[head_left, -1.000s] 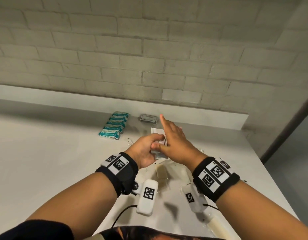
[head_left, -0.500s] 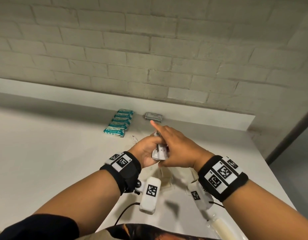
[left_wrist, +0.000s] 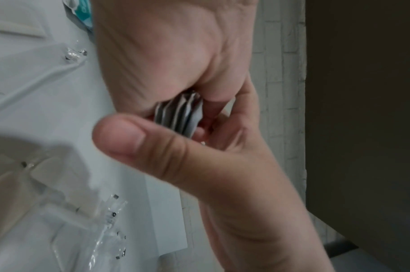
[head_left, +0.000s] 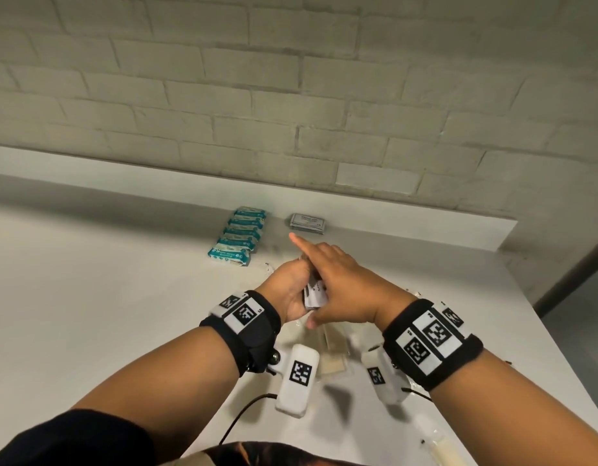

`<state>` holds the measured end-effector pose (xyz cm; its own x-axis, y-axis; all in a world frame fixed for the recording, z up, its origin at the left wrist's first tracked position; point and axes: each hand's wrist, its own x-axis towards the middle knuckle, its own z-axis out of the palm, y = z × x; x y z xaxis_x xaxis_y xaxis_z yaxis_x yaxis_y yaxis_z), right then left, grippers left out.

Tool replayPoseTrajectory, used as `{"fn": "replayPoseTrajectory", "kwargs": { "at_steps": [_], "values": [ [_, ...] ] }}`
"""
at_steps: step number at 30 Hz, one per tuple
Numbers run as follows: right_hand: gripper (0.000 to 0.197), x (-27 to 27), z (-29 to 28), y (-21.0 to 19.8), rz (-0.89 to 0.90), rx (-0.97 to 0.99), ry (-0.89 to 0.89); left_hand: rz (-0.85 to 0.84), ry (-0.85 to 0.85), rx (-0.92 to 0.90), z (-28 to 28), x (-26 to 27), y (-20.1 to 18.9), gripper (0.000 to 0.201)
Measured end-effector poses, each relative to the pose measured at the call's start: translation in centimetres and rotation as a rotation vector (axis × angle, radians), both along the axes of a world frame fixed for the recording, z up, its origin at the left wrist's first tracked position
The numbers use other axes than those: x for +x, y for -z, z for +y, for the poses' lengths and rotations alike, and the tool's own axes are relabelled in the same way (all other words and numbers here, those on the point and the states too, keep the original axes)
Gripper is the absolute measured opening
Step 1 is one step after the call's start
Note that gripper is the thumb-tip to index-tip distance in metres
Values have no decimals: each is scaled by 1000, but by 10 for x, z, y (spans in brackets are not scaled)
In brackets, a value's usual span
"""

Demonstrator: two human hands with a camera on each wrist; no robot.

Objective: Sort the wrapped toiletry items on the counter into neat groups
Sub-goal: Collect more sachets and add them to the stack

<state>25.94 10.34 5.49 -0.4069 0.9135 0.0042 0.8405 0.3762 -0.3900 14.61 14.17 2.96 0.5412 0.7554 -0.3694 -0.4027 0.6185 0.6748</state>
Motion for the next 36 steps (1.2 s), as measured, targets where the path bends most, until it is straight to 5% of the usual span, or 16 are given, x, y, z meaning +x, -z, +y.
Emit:
{"fn": "replayPoseTrajectory", "kwargs": {
  "at_steps": [2, 4, 6, 8, 17, 26, 28, 31, 33, 36],
  "values": [
    [129, -1, 5, -1, 215, -109, 74, -1, -102, 12, 11, 0, 4, 36],
    [100, 1, 14, 0, 463, -190, 228, -38, -241, 39, 24, -3, 9, 21],
    [61, 1, 24, 5, 539, -257, 360, -73, -321, 50, 35, -7, 14, 9],
    [45, -1, 35, 13, 521, -355, 404, -78, -308, 63, 42, -7, 21, 0],
    [42, -10, 87, 41, 347, -361, 454, -121, -213, -3, 76, -12, 60, 8],
    [41, -8, 107, 59, 224, -327, 430, -94, -338, -75, 99, -9, 62, 12],
    [34, 9, 174, 89, 136, -349, 428, 141, -321, 12, 161, 3, 80, 17],
    [36, 15, 183, 81, -102, -256, 373, 635, -203, 394, 188, -5, 61, 19],
    [45, 18, 190, 82, -183, -200, 347, 905, 59, 671, 200, -3, 44, 21],
    [53, 14, 200, 83, -155, -155, 328, 1277, 550, 1024, 211, -4, 44, 50]
  ]
}}
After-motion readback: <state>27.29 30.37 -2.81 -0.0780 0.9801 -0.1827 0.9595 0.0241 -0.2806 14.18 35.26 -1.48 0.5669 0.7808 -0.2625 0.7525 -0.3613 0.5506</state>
